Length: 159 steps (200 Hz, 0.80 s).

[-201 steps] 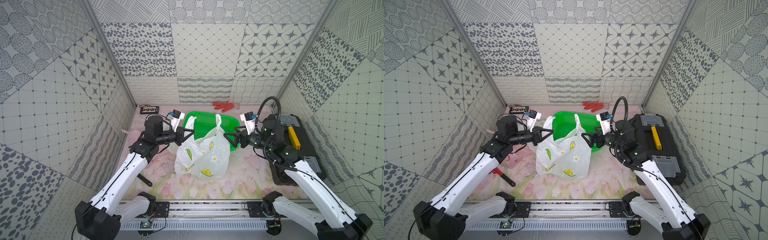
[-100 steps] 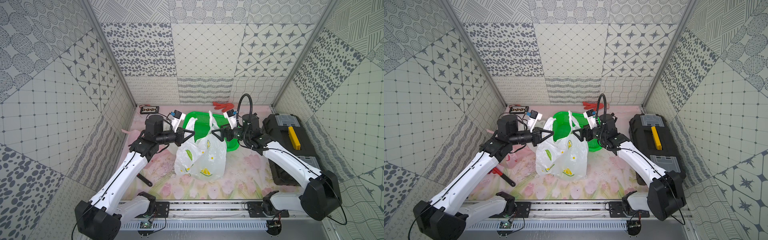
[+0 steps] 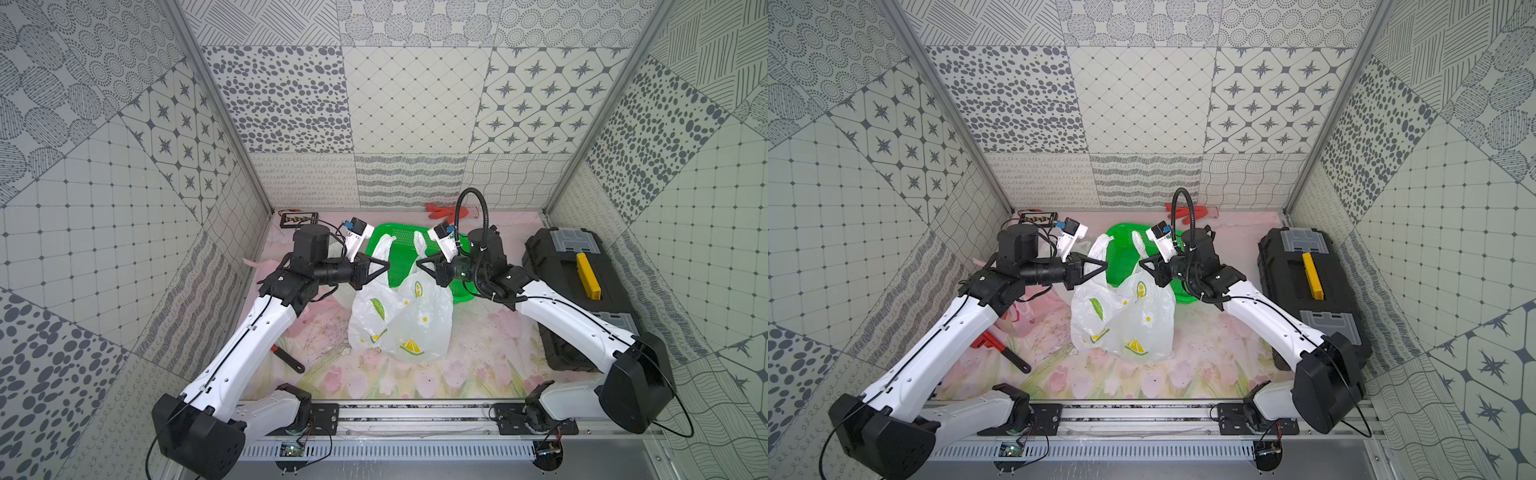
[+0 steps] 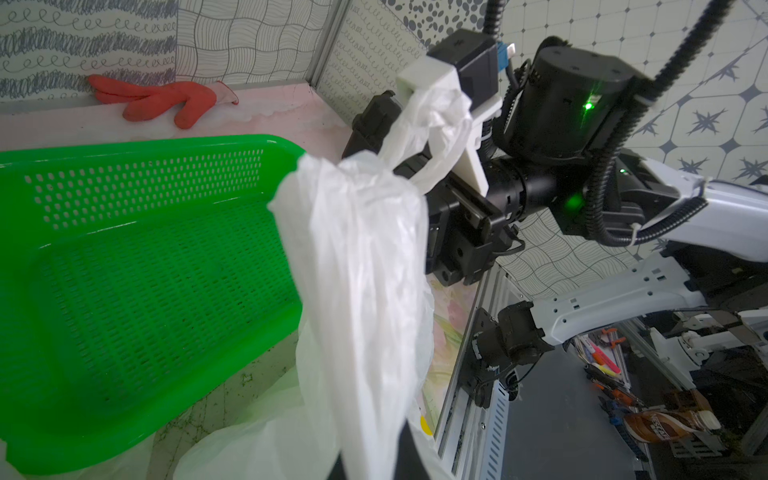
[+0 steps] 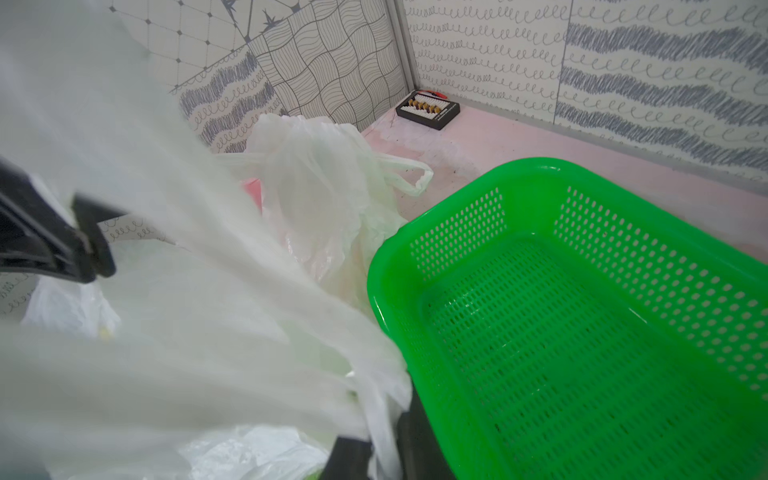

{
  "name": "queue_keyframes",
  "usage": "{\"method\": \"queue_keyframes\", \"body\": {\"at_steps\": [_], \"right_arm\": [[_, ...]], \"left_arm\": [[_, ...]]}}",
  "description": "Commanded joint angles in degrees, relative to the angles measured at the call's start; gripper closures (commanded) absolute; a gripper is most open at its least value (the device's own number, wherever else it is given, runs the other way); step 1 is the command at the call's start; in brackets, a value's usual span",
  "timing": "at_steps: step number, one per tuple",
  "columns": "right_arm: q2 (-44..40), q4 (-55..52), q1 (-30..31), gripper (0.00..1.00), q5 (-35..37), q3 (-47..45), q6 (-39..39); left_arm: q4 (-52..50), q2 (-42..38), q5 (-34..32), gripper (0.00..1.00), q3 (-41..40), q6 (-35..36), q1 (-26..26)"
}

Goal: Place the pears into plastic bags & tie knots
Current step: Tie the plastic bag at the center of the board.

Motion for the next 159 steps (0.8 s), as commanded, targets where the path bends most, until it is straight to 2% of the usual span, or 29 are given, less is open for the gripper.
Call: {"method": "queue_keyframes", "body": {"at_steps": [1, 15, 40, 75, 113, 159], "right_arm": [[-3.41, -6.45, 4.65, 0.91, 4.13, 3.02, -6.4], [-3.65, -10.76, 7.21, 0.92, 4.96, 4.22, -8.48], [-3.13, -15.7, 10.19, 0.93, 7.16, 6.7, -11.07], [-0.81, -19.57, 10.72, 0.93, 6.63, 10.09, -12.06], [1.8, -22.69, 10.72, 0.94, 4.47, 13.56, -11.71], [4.3, -26.42, 12.9, 0.94, 5.76, 16.4, -12.31]], "left_arm": [[-14.25, 5.58, 0.43, 1.0, 6.78, 8.57, 0.29], [-19.09, 8.77, 1.62, 1.0, 10.19, 11.65, -0.89], [-25.13, 11.44, -0.2, 1.0, 14.15, 18.72, -3.76], [-30.51, 10.95, 2.93, 0.9, 15.27, 26.14, -4.21], [-30.17, 9.65, 3.65, 0.8, 13.37, 28.88, -4.95], [-25.43, 10.13, 4.51, 0.66, 13.88, 27.48, -7.7]]}}
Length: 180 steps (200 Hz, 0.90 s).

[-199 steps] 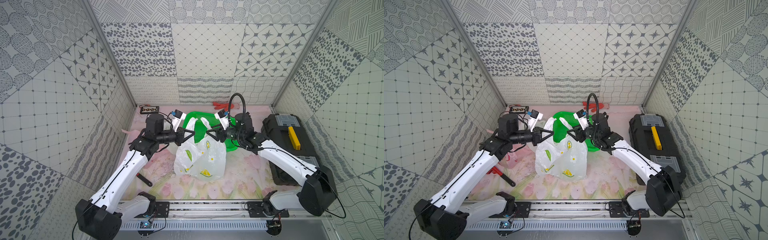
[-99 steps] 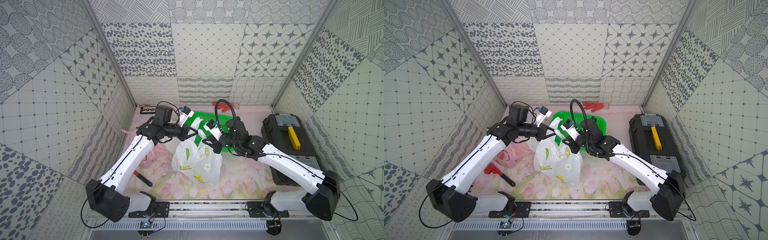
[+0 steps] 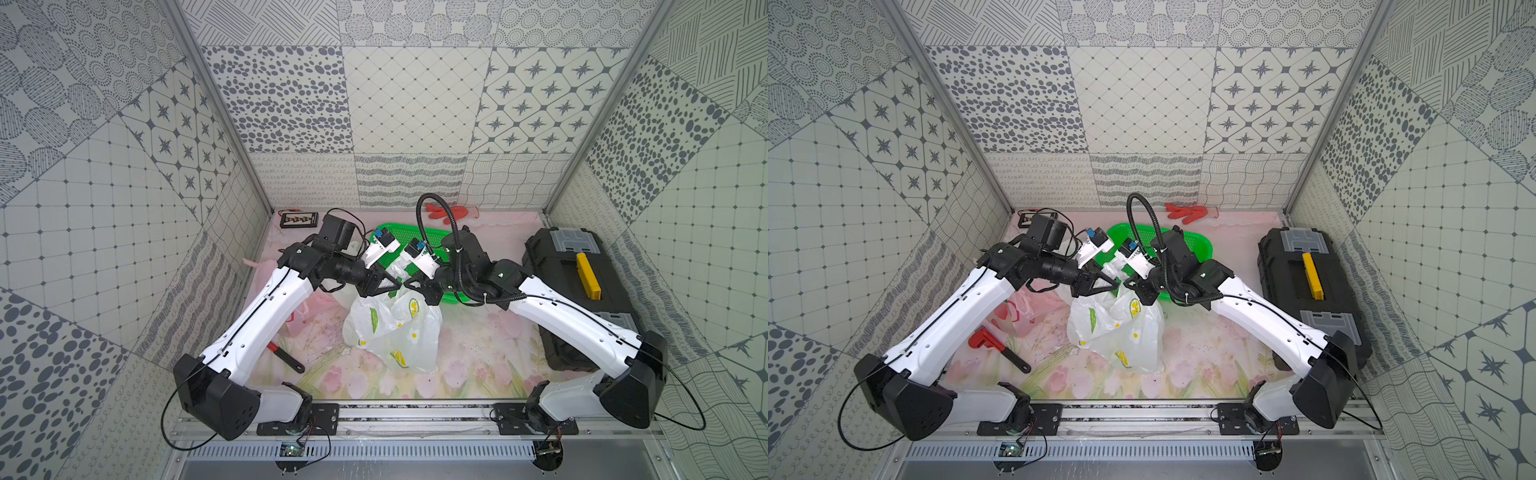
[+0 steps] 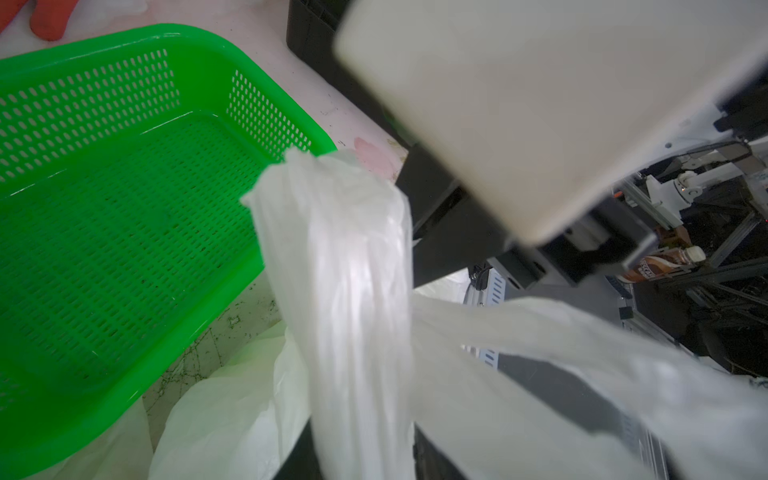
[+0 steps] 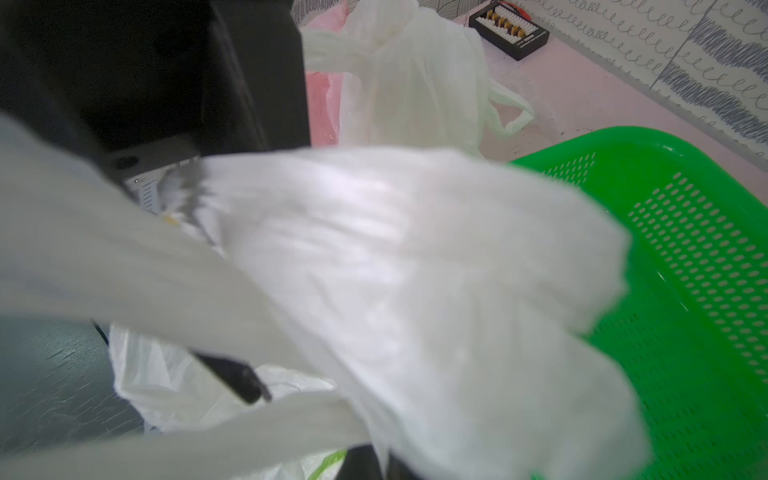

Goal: Place the pears into plastic bags & tie knots
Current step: Tie the plastic bag at the center of the board.

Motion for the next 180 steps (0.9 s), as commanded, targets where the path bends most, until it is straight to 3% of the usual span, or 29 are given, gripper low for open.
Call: {"method": "queue_keyframes", "body": {"at_steps": [1, 76, 81, 86, 90, 100, 125, 140, 159, 180], "right_arm": [[1.18, -2.08, 1.35, 0.95, 0.32, 2.27, -1.63], [1.91, -2.8, 2.28, 0.9, -0.11, 3.18, -0.76], [1.87, -2.7, 2.28, 0.9, -0.33, 3.14, -0.65], [1.83, -2.6, 2.34, 0.89, -0.58, 3.09, -0.46], [1.81, -2.59, 2.29, 0.89, -0.8, 3.03, -0.39], [1.78, -2.5, 2.2, 0.88, -0.9, 3.01, -0.28], [1.65, -2.48, 2.03, 0.86, -1.29, 2.87, 0.3], [1.27, -2.5, 1.72, 0.81, -1.68, 2.76, 1.21], [-0.87, -1.23, 0.41, 0.58, -2.83, 1.95, 4.71], [-5.54, 5.04, -5.07, 0.36, -10.25, -1.13, 16.63]], "left_arm": [[0.81, -0.02, 3.41, 0.66, 0.36, 3.9, -1.67], [5.77, 1.67, 2.42, 0.57, 0.74, -0.79, -2.2], [6.09, 1.9, 2.38, 0.54, 0.74, -1.23, -2.21], [6.1, 2.16, 2.65, 0.4, 0.85, -1.21, -2.2], [5.96, 2.41, 2.98, 0.34, 1.05, -1.19, -2.29], [5.79, 2.84, 3.29, 0.32, 1.36, -1.37, -2.21], [7.0, 2.61, 3.71, 0.5, 1.19, -0.68, -2.2], [8.69, 1.48, 2.3, 0.7, 0.27, -0.33, -2.2], [10.83, -0.41, -0.99, 0.93, -1.55, 0.66, -2.12], [11.53, -1.85, -2.25, 0.96, -3.06, 1.83, -2.14]]}}
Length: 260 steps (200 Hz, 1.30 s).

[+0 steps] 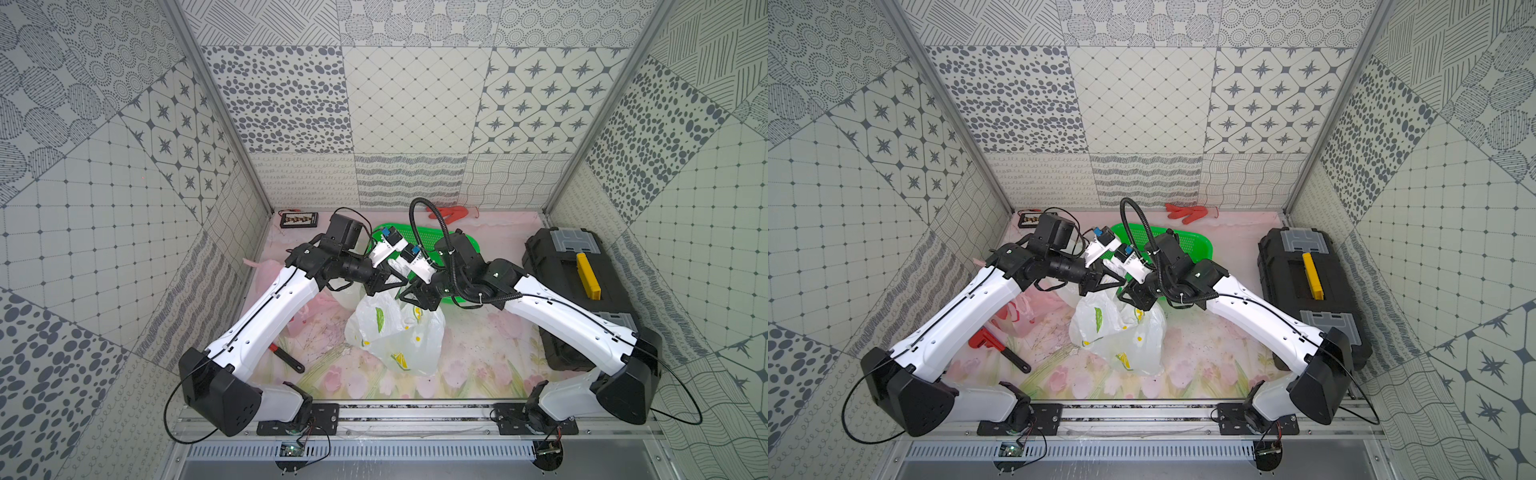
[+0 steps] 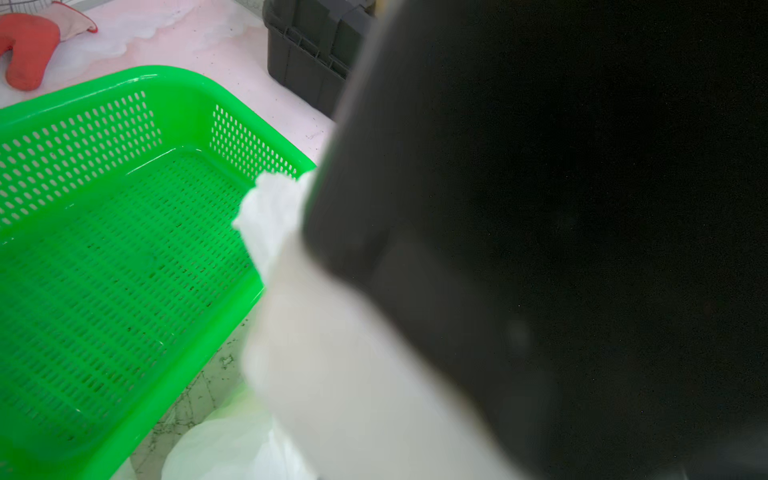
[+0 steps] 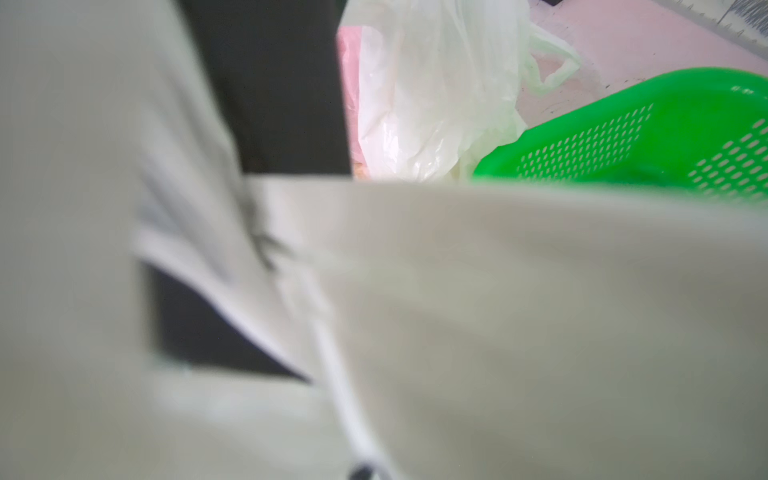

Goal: Place the pears into plastic bags & tie knots
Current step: Tie the plastic bag at the center of the board.

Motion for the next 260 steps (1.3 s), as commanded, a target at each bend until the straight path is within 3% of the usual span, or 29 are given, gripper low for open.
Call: {"method": "queue_keyframes", "body": {"at_steps": [1, 32, 65, 112, 137, 153, 165, 183, 201, 222, 250, 260], "right_arm": [[-6.01, 8.46, -5.44, 0.35, -7.88, -2.2, 12.75], [-6.78, 11.68, -11.93, 0.3, -12.28, -0.42, 31.2], [-0.74, 6.17, -13.61, 0.36, -14.72, 7.18, 39.51], [4.64, 4.16, -12.46, 0.46, -17.28, 12.62, 40.09], [5.17, 5.63, -12.17, 0.69, -18.31, 12.79, 40.71], [4.65, 6.09, -12.23, 0.78, -19.02, 12.19, 40.75], [4.11, 6.19, -12.6, 0.78, -19.66, 11.49, 40.79], [3.34, 6.19, -13.1, 0.67, -20.59, 10.64, 40.88], [3.15, 6.1, -13.07, 0.63, -20.67, 10.45, 40.8], [3.19, 6.74, -13.08, 0.74, -20.4, 10.38, 40.53], [2.39, 6.77, -13.14, 1.0, -19.54, 10.33, 38.41], [1.62, 6.37, -13.31, 1.0, -18.67, 10.0, 37.36]], "left_arm": [[4.79, -2.36, -2.75, 0.97, -1.88, 2.69, -0.27], [4.17, -2.0, -2.46, 0.96, -1.91, 2.84, -0.21], [4.39, -2.45, -2.77, 0.95, -1.65, 3.37, -0.3], [3.17, -2.43, -2.76, 0.92, -1.03, 4.33, -0.52], [3.35, -2.46, -3.65, 0.92, -1.08, 4.39, -0.54], [3.49, -2.63, -4.8, 0.92, -1.11, 4.47, -0.47], [3.66, -2.83, -5.53, 0.92, -1.33, 4.56, -0.49], [3.76, -2.68, -6.17, 0.92, -1.39, 4.47, -0.35], [3.92, -2.48, -6.17, 0.92, -1.29, 4.22, -0.3], [4.43, -2.46, -6.09, 0.91, -1.29, 3.61, -0.34], [4.48, -3.27, -8.15, 0.9, -1.95, 2.88, -0.02], [4.59, -3.69, -9.12, 0.86, -2.45, 1.73, 0.68]]}}
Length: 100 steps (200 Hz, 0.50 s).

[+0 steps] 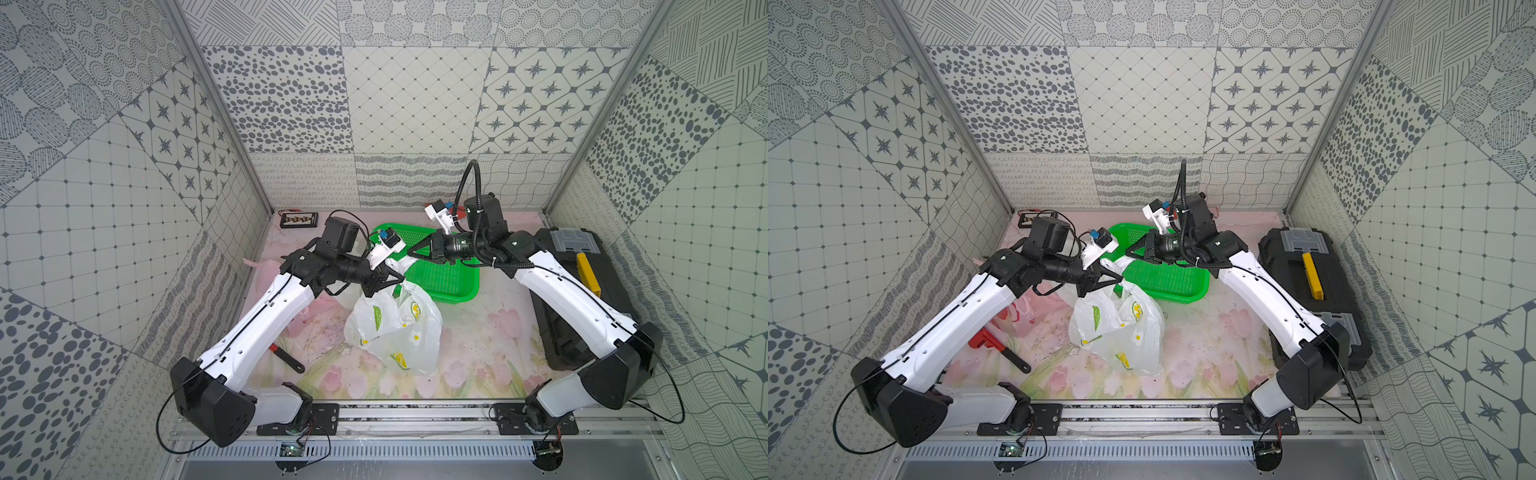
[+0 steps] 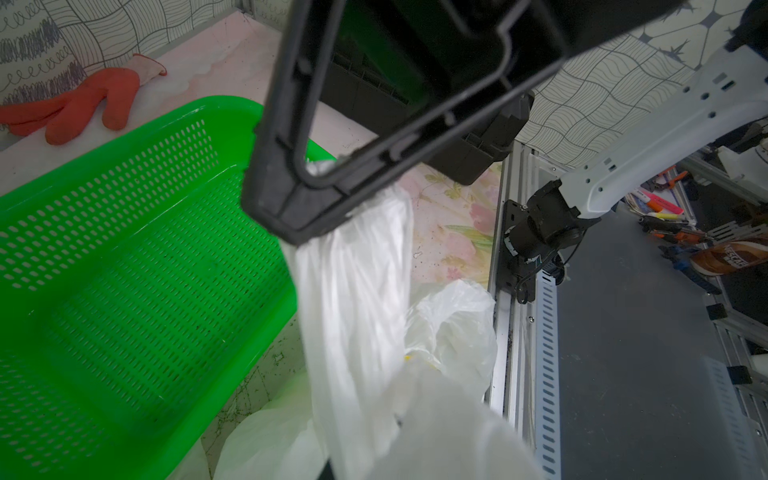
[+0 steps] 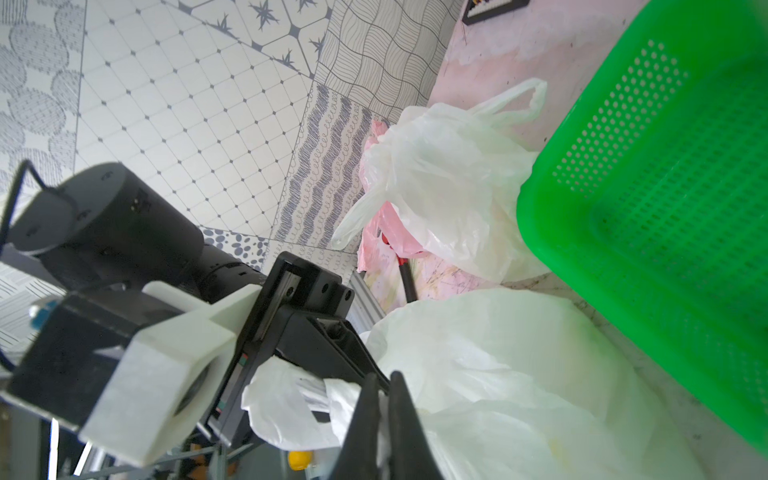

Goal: Place the pears into plastic bags & tie knots
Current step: Tie the plastic bag at the center of the board.

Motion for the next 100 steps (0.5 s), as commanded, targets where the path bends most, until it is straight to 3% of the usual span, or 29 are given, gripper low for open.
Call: {"method": "queue_keyframes", "body": {"at_steps": [1, 22, 58, 100], "right_arm": [[-3.37, 1.56, -0.34, 1.0, 1.02, -0.68, -2.62], [-5.27, 2.86, -0.76, 1.0, 0.91, -2.26, -3.27], [-7.79, 4.63, 1.11, 1.0, 1.05, -5.71, -3.06], [-10.19, 2.1, 10.57, 1.0, 9.99, -13.71, -11.34]], "left_arm": [[1.95, -1.25, -3.07, 0.85, -0.67, -1.43, 1.0], [2.82, -1.63, -1.6, 0.81, -1.83, -5.02, 3.51], [3.89, -0.29, 1.63, 0.89, -1.87, -7.09, 3.79], [4.24, -0.22, 0.2, 0.96, -1.02, -7.43, 4.15]]}}
